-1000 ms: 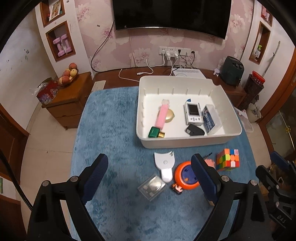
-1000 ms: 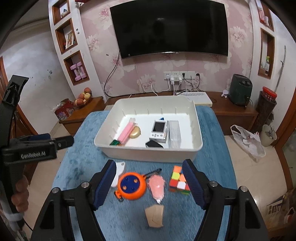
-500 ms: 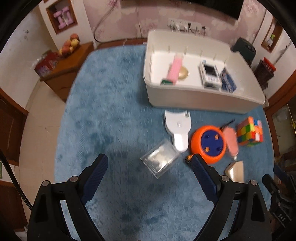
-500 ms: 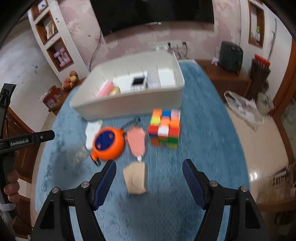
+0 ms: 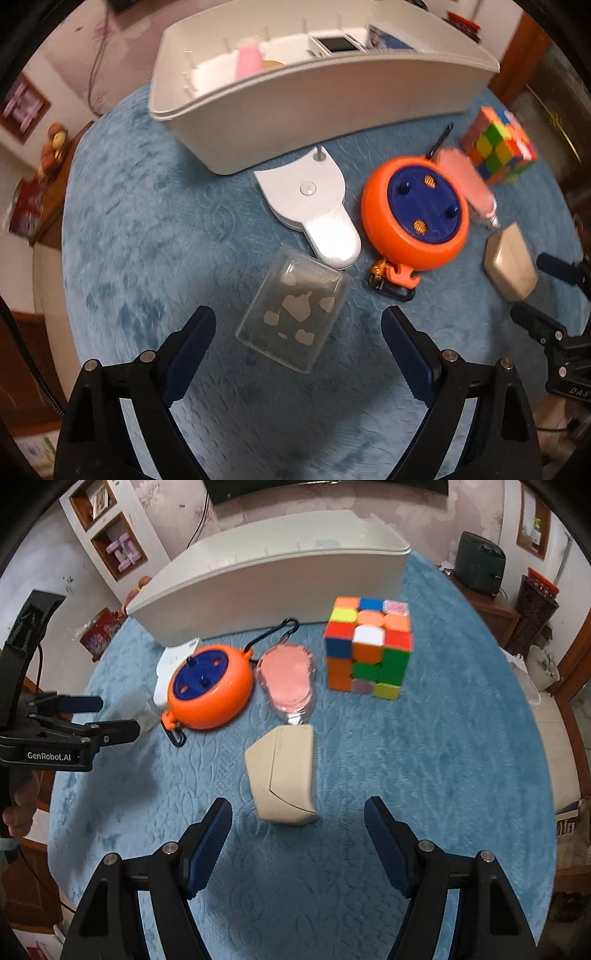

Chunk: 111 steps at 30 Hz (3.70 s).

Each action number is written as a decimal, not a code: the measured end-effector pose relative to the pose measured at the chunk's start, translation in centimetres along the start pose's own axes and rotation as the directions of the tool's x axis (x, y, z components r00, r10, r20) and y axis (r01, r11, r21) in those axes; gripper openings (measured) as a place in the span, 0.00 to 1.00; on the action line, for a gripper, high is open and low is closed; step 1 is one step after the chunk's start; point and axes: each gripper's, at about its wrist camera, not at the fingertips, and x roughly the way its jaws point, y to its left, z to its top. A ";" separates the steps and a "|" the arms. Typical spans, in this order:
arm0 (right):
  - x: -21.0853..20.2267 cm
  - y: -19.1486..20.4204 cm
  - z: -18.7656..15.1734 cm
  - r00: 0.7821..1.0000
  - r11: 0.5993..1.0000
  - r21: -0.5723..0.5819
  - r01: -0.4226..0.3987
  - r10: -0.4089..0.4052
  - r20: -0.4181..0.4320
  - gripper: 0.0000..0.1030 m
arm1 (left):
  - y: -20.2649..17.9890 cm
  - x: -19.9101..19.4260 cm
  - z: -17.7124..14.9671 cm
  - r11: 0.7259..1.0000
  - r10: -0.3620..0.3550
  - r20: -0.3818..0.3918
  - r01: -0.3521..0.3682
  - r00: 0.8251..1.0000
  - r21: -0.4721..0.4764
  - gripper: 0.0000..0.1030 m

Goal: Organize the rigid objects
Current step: 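Grasp the clear plastic box with the left tool while the right tool grasps the beige pouch, then carry the clear box and beige pouch into the bin and open both tools, then withdraw both tools from the bin toward the cord reel and Rubik's cube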

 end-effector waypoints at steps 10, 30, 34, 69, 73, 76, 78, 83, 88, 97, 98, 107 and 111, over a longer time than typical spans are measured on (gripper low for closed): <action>2.1 1.5 1.0 0.999 0.997 -0.055 0.048 -0.047 0.025 0.73 | 0.8 1.8 0.2 1.000 -0.014 -0.025 0.014 1.000 0.010 0.77; -3.0 1.5 2.4 0.987 0.998 -0.060 -0.025 0.034 0.160 0.45 | 0.1 -5.9 -1.5 0.994 -0.059 0.121 0.069 0.991 -0.082 0.57; -5.9 1.6 3.9 0.972 0.997 -0.055 -0.052 0.063 0.228 0.45 | -0.1 -10.1 -0.1 0.992 -0.074 0.203 0.093 0.976 -0.085 0.57; -4.9 5.4 27.8 0.945 0.997 -0.005 0.075 -0.069 0.318 0.44 | 7.9 -7.8 23.2 0.984 0.047 0.258 -0.001 0.965 -0.178 0.57; -0.3 5.2 26.7 0.971 0.997 -0.001 0.074 -0.072 0.230 0.44 | 7.6 -3.3 23.7 0.986 0.064 0.175 -0.034 0.982 -0.166 0.57; 2.6 5.4 25.6 0.983 0.997 -0.015 0.079 -0.076 0.167 0.44 | 7.0 -1.2 23.8 0.988 0.073 0.140 -0.053 0.987 -0.143 0.57; 4.2 5.5 24.9 0.988 0.995 -0.033 0.091 -0.086 0.129 0.44 | 6.7 0.1 23.9 0.989 0.069 0.115 -0.053 0.991 -0.135 0.57; 6.5 5.6 23.9 0.993 0.994 -0.041 0.097 -0.094 0.067 0.44 | 6.4 2.5 24.2 0.990 0.067 0.068 -0.058 0.995 -0.130 0.57; 7.4 5.2 23.7 0.995 0.995 -0.045 0.092 -0.090 0.035 0.44 | 6.2 3.2 24.3 0.989 0.083 0.053 -0.075 0.995 -0.129 0.57; 5.5 5.7 22.9 0.993 0.994 -0.073 0.083 -0.076 0.089 0.64 | 5.8 1.9 23.5 0.990 0.067 0.057 -0.059 0.996 -0.126 0.80; 5.0 5.8 22.8 0.992 0.994 -0.074 0.080 -0.072 0.100 0.64 | 5.7 1.5 23.4 0.991 0.060 0.062 -0.052 0.996 -0.126 0.80; 1.5 6.1 21.8 0.987 0.996 -0.073 0.057 -0.046 0.153 0.64 | 5.7 -2.3 21.8 0.986 0.054 0.120 -0.034 0.991 -0.164 0.91; -0.3 6.3 21.1 0.983 0.995 -0.082 0.053 -0.038 0.178 0.64 | 5.6 -4.2 20.6 0.984 0.053 0.147 -0.026 0.988 -0.176 0.91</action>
